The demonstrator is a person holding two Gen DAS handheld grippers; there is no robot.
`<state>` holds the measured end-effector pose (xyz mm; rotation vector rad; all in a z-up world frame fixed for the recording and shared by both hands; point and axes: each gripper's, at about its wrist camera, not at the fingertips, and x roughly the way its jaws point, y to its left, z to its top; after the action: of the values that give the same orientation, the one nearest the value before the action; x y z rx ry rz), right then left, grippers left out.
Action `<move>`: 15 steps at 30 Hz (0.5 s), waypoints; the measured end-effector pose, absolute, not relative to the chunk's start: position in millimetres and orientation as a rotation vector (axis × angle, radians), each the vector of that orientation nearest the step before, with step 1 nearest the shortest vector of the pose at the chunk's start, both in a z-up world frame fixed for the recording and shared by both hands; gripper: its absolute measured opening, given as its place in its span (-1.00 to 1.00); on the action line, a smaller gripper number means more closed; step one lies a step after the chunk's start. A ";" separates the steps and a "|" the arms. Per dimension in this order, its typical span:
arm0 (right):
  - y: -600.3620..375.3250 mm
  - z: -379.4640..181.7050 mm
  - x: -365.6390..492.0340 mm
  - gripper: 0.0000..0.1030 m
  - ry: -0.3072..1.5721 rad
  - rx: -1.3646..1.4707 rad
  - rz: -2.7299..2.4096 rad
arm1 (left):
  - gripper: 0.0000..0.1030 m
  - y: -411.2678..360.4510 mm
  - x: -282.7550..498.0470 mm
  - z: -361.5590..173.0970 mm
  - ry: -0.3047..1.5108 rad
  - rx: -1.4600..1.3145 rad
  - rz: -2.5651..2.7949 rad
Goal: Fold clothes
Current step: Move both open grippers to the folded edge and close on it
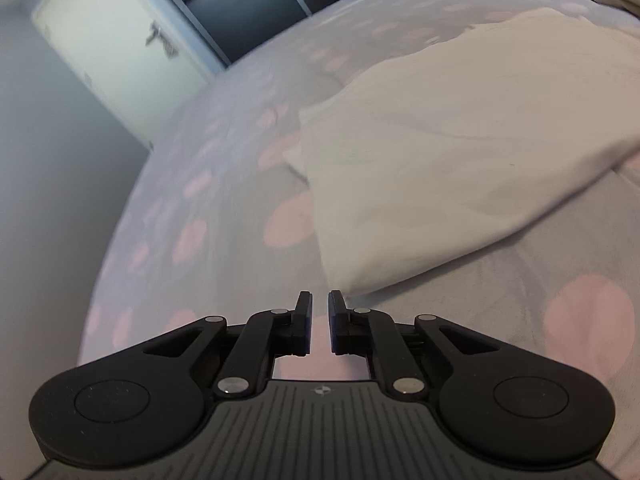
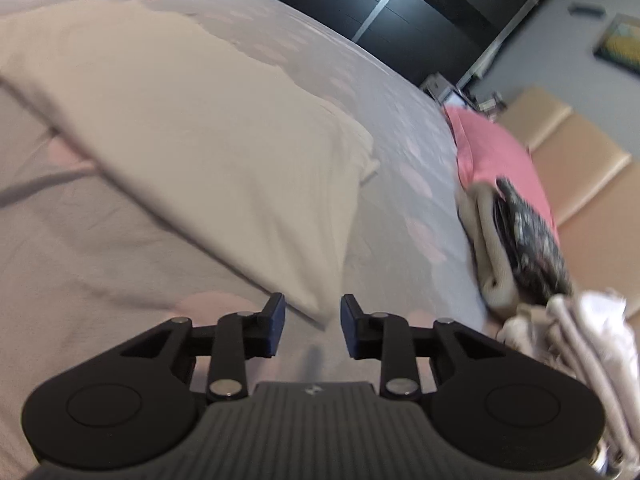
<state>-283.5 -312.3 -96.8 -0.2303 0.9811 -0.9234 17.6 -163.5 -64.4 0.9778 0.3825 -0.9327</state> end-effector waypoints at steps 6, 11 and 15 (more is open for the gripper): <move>-287.2 -114.4 -272.6 -0.37 1.038 -0.445 -0.877 | -0.81 -162.0 -27.7 -79.2 0.169 1.151 -0.992; -291.3 -116.7 -273.1 -0.37 1.032 -0.477 -0.909 | -0.81 -168.9 -40.0 -96.3 0.083 1.251 -0.973; -289.6 -123.1 -269.7 -0.34 1.044 -0.525 -0.887 | -0.77 -176.4 -39.1 -103.1 0.055 1.269 -0.960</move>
<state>-269.7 -289.6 -123.1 -0.5247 1.0441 -0.8870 -39.1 -176.4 -103.1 1.2690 0.0548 -0.9596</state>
